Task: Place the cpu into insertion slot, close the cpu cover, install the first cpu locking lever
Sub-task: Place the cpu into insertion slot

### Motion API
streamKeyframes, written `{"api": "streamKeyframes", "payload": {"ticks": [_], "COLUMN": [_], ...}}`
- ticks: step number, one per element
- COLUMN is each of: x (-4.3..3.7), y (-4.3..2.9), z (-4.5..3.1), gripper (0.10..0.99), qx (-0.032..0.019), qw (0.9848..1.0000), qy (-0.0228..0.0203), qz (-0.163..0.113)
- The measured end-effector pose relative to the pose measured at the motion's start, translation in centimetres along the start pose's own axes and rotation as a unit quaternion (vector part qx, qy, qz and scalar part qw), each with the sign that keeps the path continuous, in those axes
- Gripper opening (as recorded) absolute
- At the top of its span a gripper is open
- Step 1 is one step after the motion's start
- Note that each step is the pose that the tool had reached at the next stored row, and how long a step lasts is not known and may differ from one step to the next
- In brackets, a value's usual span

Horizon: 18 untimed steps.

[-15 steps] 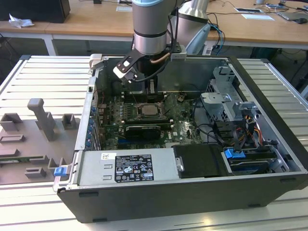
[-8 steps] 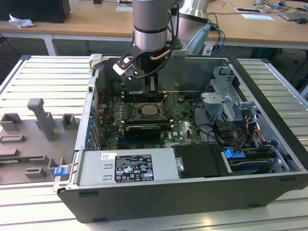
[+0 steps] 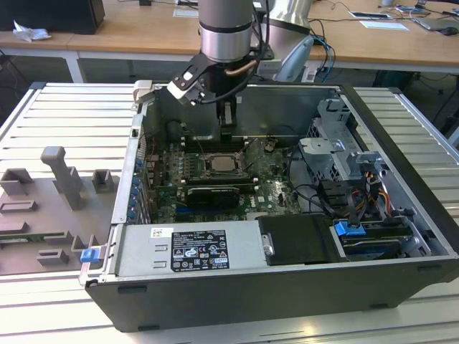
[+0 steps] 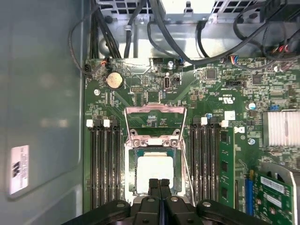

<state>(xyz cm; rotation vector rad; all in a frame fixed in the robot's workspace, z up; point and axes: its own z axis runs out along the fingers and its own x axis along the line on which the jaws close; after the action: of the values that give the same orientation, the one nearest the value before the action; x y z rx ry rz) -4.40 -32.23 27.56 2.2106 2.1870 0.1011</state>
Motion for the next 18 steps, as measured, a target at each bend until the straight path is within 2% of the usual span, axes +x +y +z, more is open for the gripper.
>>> {"api": "streamKeyframes", "payload": {"ticks": [2, 6, 7, 9, 13, 16, 17, 18], "x": [0.01, 0.01, 0.01, 0.02, 0.03, 0.05, 0.08, 0.08], "y": [0.04, 0.05, 0.35, 1.58, 2.67, 4.56, 5.24, 5.45], "z": [-0.56, -0.69, -0.67, -0.57, -0.53, -0.32, -0.03, 0.16], "gripper": [0.106, 0.106, 0.106, 0.106, 0.106, 0.106, 0.106, 0.106], "qx": [0.0, 0.0, 0.0003, 0.0005, 0.0005, 0.0008, 0.0014, 0.0018], "qw": [1.0, 1.0, 1.0, 1.0, 1.0, 1.0, 1.0, 1.0], "qy": [0.0, 0.0001, 0.0, 0.0, 0.0, 0.0001, 0.0, -0.0001], "qz": [0.0, 0.0, 0.0, 0.0, 0.0, 0.0, 0.0, 0.0]}}
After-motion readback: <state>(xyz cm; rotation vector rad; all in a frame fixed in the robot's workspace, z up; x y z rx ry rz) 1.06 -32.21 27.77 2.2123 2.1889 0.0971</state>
